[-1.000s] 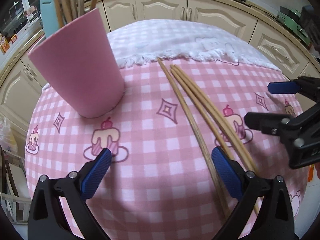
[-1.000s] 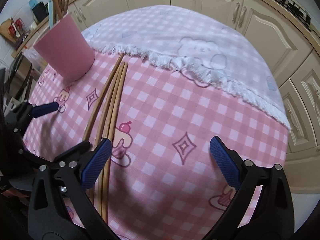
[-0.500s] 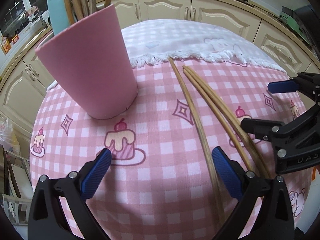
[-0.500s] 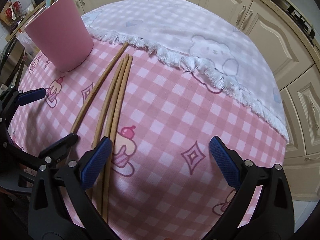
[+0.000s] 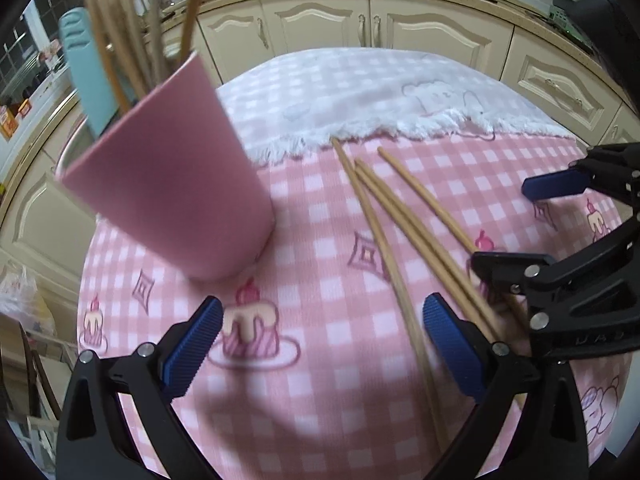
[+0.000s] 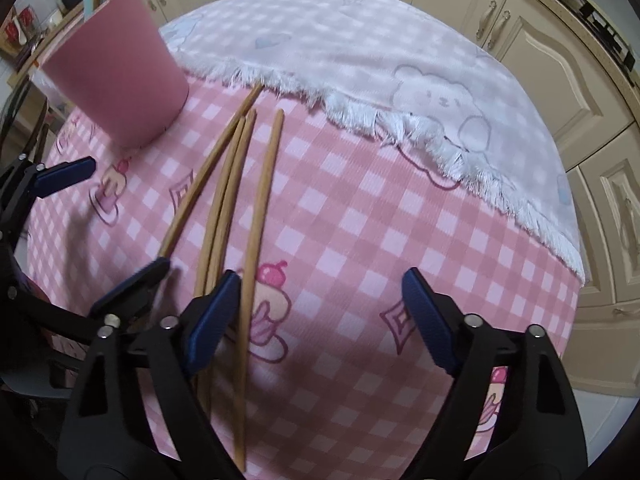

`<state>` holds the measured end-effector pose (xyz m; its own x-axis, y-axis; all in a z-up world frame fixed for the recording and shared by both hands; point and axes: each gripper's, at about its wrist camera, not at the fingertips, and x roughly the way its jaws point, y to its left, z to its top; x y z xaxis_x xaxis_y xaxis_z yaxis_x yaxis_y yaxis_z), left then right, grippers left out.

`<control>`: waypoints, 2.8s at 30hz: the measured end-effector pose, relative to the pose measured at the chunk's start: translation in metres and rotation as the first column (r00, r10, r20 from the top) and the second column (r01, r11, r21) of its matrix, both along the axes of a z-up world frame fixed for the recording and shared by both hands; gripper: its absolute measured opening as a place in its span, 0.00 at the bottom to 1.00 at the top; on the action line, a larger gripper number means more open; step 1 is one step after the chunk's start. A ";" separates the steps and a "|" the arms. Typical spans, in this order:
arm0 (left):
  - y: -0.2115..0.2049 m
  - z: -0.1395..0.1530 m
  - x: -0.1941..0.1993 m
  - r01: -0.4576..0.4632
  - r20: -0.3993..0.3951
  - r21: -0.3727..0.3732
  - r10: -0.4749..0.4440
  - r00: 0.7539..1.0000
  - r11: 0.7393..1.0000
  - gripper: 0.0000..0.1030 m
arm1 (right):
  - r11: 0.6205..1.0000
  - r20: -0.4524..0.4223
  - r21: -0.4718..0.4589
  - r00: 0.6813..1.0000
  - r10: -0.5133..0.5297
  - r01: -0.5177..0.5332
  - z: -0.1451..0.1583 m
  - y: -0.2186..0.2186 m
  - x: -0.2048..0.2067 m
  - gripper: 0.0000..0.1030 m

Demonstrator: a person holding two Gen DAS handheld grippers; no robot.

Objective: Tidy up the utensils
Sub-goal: 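Close the left tool on one chopstick while the right tool grasps another, then lift the chopstick over the pink cup with the left tool while the right tool carries its chopstick there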

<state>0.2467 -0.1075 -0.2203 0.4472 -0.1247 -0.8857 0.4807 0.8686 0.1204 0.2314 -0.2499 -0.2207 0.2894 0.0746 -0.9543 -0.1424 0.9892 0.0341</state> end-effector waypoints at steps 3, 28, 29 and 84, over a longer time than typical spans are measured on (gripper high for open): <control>-0.008 -0.003 0.007 0.031 -0.042 -0.013 -0.032 0.999 0.999 0.77 | 1.000 0.002 0.010 1.000 -0.007 0.007 0.001 0.001 0.007 0.68; 0.026 0.051 -0.044 0.125 0.079 -0.283 -0.107 0.991 0.951 0.05 | 0.932 0.278 0.363 0.951 -0.133 0.024 0.062 -0.037 -0.032 0.06; 0.029 0.056 -0.050 0.139 0.109 -0.290 -0.112 0.988 0.947 0.05 | 0.923 0.305 0.384 0.942 -0.143 0.016 0.068 -0.038 -0.037 0.06; 0.116 0.175 0.053 0.085 0.509 -0.646 0.345 0.789 0.759 0.05 | 0.902 0.760 0.375 0.628 -0.168 -0.213 0.203 0.072 0.061 0.06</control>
